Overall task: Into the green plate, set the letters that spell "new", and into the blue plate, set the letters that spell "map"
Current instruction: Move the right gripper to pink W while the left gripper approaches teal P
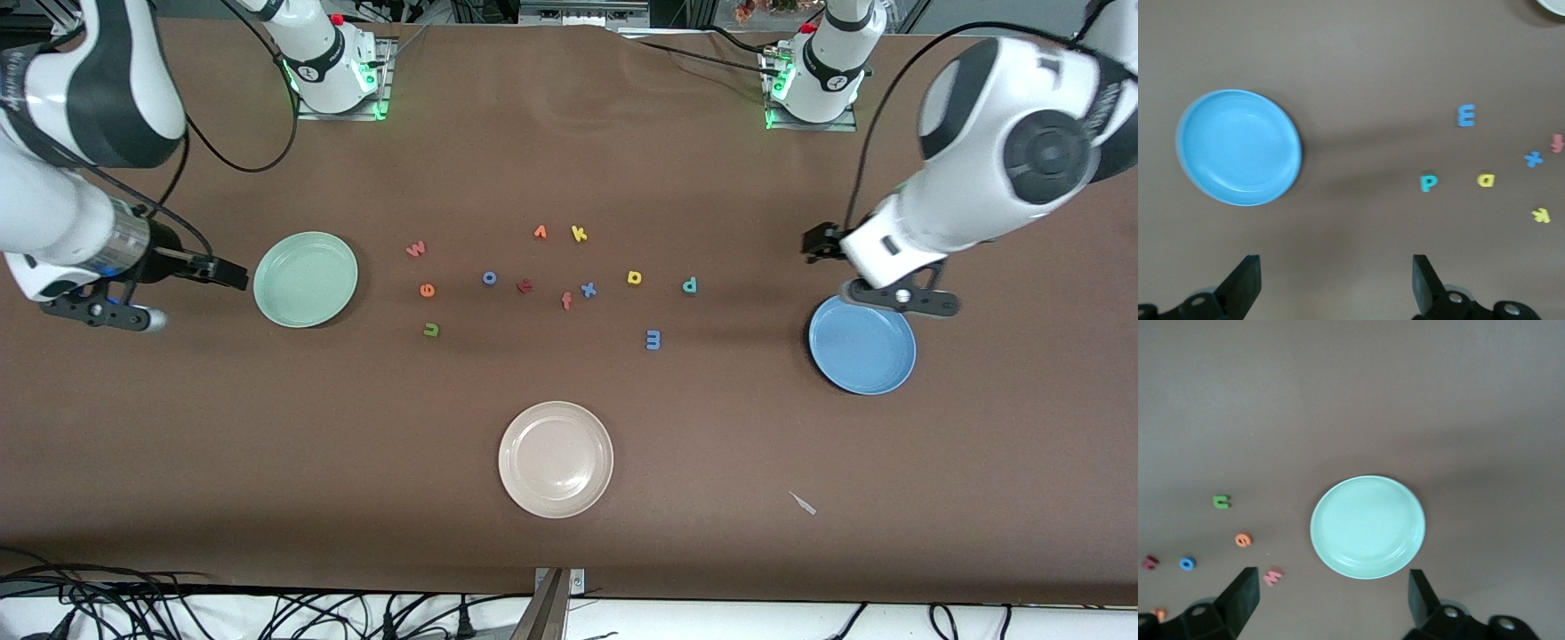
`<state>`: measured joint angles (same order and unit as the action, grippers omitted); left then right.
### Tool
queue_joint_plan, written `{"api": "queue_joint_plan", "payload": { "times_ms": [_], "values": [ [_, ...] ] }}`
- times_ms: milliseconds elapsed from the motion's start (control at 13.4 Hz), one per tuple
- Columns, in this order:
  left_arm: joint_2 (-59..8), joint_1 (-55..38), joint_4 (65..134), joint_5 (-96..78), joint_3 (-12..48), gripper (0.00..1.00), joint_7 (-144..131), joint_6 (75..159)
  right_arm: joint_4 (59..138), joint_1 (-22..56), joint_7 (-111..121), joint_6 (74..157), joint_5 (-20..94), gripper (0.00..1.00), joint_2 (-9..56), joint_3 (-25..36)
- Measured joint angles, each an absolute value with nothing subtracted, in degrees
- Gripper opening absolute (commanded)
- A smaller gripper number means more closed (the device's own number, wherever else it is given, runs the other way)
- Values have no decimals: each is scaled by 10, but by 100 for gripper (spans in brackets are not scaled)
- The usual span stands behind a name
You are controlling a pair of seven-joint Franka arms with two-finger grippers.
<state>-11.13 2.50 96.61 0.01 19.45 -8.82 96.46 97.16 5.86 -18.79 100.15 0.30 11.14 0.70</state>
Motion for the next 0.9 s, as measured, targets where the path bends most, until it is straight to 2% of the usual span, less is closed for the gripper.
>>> {"api": "queue_joint_plan", "payload": {
  "times_ms": [149, 299, 448, 598, 747, 897],
  "values": [
    [-131, 23, 976, 0, 228, 100, -136, 997, 1007, 97, -295, 1058, 3, 98, 127, 5],
    [-145, 22, 1008, 0, 254, 100, -180, 1058, 1077, 139, -420, 1133, 3, 97, 138, 4],
    [-151, 22, 1062, 2, 278, 100, -220, 1137, 1131, 177, -538, 1163, 3, 90, 139, 2],
    [-153, 19, 1120, 17, 296, 100, -259, 1212, 1176, 203, -610, 1193, 3, 94, 136, 1],
    [-154, 10, 1175, 25, 300, 100, -279, 1282, 1244, 209, -691, 1278, 3, 99, 130, -12],
    [-158, 5, 1217, 28, 300, 100, -287, 1336, 1301, 210, -757, 1333, 3, 98, 127, -38]
  ]
}}
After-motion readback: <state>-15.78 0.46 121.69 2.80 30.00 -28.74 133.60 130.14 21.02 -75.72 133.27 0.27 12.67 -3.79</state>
